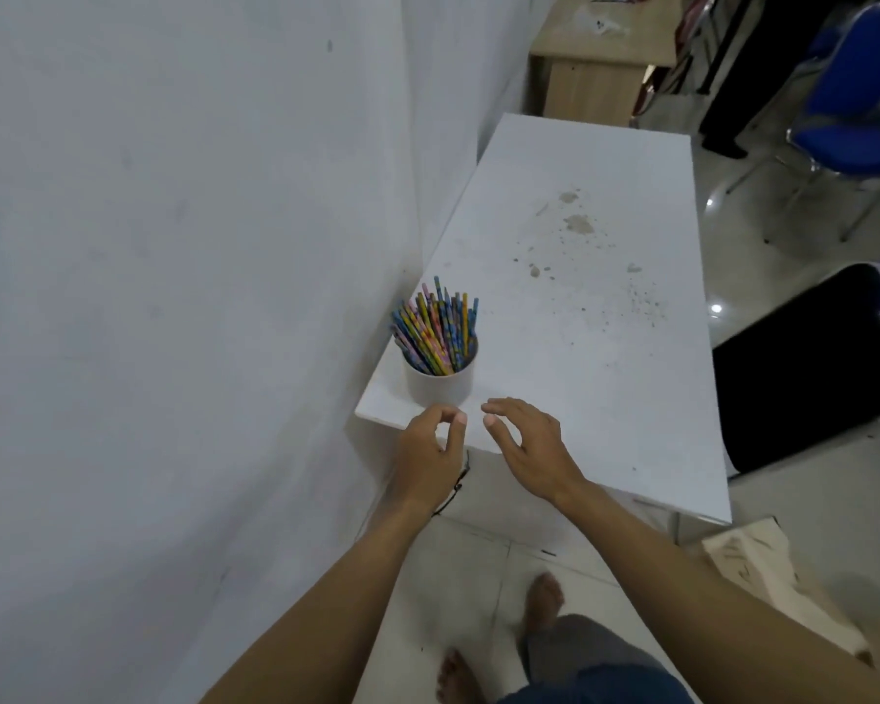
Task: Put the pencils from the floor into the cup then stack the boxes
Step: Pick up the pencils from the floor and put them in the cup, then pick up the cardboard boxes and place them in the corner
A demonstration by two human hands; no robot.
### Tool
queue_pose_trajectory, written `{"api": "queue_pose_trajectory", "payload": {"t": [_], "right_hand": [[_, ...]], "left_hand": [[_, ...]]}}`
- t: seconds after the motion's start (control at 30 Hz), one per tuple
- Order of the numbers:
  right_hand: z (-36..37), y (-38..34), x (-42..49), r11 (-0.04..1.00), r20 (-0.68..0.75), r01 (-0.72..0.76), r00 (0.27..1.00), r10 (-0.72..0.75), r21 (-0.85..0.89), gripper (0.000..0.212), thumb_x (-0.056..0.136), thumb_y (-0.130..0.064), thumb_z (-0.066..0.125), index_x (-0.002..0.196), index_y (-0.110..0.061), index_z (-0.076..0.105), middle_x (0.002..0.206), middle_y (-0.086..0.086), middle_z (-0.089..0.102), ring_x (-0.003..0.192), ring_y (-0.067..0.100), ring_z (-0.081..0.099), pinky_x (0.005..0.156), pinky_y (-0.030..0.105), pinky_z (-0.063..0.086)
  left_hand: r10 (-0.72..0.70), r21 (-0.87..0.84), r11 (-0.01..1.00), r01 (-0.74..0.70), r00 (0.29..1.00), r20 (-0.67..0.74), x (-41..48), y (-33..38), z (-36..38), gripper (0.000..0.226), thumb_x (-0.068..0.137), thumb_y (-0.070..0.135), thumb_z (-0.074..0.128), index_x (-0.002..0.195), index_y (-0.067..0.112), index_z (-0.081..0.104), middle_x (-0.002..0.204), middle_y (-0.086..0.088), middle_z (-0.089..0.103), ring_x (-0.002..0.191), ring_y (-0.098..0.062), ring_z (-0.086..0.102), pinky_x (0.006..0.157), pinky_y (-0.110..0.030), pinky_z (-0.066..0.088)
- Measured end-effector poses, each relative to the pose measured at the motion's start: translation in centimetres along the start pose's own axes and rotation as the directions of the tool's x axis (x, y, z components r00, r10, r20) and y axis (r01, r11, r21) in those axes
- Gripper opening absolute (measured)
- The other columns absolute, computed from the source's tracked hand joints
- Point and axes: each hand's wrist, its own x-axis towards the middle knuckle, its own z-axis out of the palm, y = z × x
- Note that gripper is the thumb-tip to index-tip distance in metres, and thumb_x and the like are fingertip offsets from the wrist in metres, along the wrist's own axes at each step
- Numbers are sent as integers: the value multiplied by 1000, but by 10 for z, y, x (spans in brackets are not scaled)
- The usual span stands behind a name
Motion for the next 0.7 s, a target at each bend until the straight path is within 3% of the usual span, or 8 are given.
{"api": "queue_pose_trajectory", "payload": {"t": [0.23, 0.43, 0.7], "right_hand": [[-41, 17, -66, 976, 35, -202, 979, 199, 86, 37, 98, -38, 51, 133, -25, 54, 139, -9, 52, 131, 8, 45, 110, 27, 34], [-102, 44, -135, 919, 97, -357, 922, 375, -166, 52, 98, -48, 44, 147, -33, 34, 155, -9, 32, 148, 14, 17, 120, 39, 9], [-184, 81, -284, 853, 85, -444, 872, 481, -275, 54, 97, -51, 43, 147, -34, 33, 156, -10, 31, 146, 12, 20, 114, 33, 3]], "left_hand": [[55, -49, 998, -48, 988, 146, -52, 28, 35, 10, 95, 30, 52, 91, 27, 62, 91, 18, 64, 92, 3, 57, 77, -9, 43], [114, 118, 977, -176, 907, 406, -84, 66, 82, 22, 94, 36, 53, 108, 22, 62, 110, 11, 64, 105, -6, 56, 96, -30, 45], [162, 204, 918, -341, 790, 591, -179, 127, 164, 31, 93, 40, 54, 119, 24, 60, 125, 7, 60, 116, -13, 53, 103, -34, 39]]}}
